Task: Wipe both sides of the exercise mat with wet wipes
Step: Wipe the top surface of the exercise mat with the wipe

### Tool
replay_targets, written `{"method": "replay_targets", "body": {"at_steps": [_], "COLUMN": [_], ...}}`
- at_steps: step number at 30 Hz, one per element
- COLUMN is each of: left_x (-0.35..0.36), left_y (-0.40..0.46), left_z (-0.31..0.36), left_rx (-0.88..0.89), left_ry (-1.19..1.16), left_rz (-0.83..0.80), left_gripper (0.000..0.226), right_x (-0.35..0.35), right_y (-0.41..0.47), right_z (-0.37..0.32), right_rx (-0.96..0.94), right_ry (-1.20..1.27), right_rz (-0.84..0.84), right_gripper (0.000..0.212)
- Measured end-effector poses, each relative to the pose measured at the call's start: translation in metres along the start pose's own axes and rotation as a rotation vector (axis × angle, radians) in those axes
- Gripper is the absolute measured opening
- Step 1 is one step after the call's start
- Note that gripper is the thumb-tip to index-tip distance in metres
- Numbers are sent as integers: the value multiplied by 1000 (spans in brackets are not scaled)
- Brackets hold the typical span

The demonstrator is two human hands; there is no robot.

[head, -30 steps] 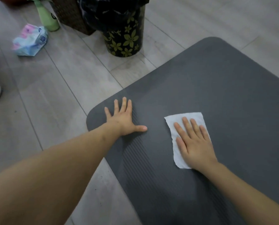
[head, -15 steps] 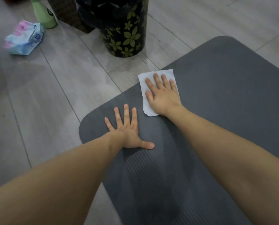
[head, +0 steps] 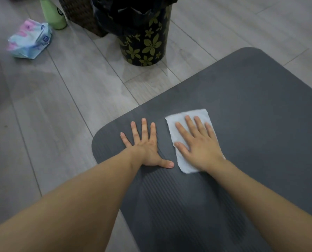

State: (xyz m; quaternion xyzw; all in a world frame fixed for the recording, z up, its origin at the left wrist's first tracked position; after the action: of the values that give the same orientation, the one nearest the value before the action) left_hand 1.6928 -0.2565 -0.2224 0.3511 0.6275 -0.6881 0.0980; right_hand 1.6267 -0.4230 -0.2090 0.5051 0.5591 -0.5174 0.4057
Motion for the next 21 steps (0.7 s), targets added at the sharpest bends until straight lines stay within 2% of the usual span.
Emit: {"method": "replay_targets", "body": {"at_steps": [4,9,12,16,21], "left_x": [-1,0,1,-2,1], "left_y": [0,-1,-2,-1,4], "left_z": [-2,-2,0,0,-1], "left_rx": [-6,11,16,-9,-22], "left_ry": [0,-19,-23,3,17], "left_rz": [20,12,12,3,10], "left_gripper": [162,163,163,161,161], "right_x": [-7,8,9,-9,-28], "right_y": [48,-49,-57,25,131], "right_z": [-13,-22,-17,-3,26], "right_rx": [-37,-127,-110,-72,75], "right_ry": [-29,-30,-15,9,55], "right_rz": [-16,7,-18,1,23], "right_gripper": [72,70,69,69,71]}}
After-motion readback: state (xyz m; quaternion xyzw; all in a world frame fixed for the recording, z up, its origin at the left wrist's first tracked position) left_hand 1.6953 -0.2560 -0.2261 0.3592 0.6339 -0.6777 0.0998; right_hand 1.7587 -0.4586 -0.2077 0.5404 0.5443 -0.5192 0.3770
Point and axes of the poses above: each hand's wrist, its own y-axis towards the middle knuckle, its own x-axis out of the palm, z = x × y, the point moved 10 cm from there along y, towards the middle knuckle, and after that the axes turned 9 degrees about -x, right-handed, at the moved point
